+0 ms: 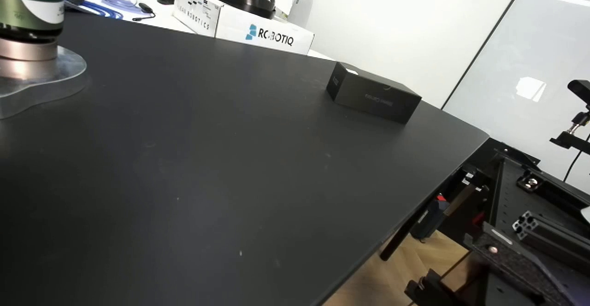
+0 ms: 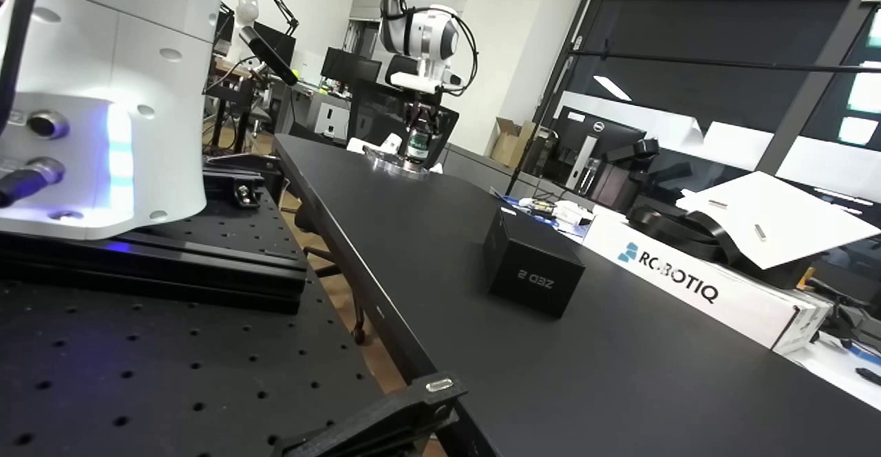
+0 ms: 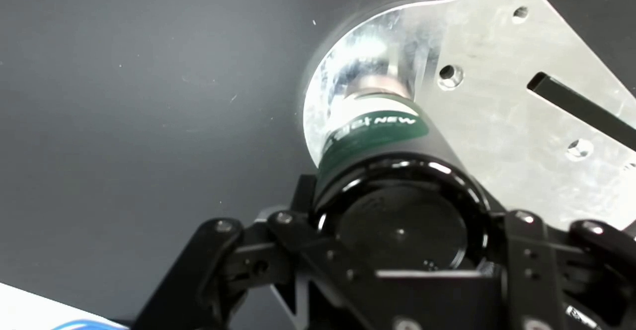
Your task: Remove the bottle from the top of the box and put it on top of the silver object on the left
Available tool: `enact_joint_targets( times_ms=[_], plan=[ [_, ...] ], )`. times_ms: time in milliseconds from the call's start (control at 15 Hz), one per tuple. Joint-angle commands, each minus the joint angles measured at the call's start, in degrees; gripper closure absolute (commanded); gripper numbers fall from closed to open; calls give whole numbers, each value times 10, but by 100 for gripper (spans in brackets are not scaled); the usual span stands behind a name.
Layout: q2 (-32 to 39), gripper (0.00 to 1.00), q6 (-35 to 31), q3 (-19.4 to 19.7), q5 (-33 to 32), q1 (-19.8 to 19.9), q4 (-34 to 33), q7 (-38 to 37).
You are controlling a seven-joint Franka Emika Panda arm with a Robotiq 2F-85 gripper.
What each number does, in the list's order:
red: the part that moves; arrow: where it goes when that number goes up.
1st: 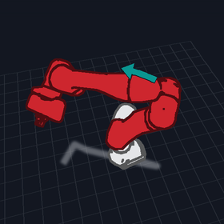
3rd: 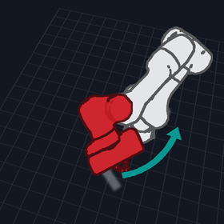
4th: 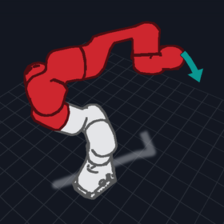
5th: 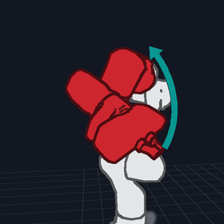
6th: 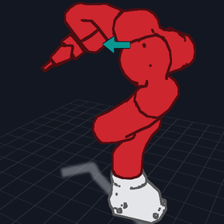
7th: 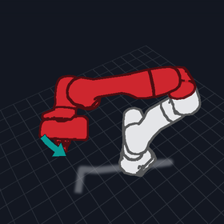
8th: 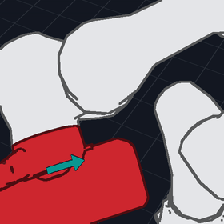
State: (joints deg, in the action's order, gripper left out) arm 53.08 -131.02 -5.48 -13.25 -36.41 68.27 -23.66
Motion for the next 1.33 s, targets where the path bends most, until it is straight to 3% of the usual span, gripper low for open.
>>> enact_joint_targets(
  times_ms=[0,67,267,1000,1067,1267],
  plan=[
    [30,55,28,8,15,-8,-60,10],
    [32,7,30,7,17,-8,-65,13],
    [17,0,27,-3,8,-5,-54,5],
    [-153,0,-7,9,-17,-47,102,-42],
    [-102,0,-1,0,-5,-40,35,-13],
    [-133,0,-1,1,-5,-43,72,-20]
  ],
)
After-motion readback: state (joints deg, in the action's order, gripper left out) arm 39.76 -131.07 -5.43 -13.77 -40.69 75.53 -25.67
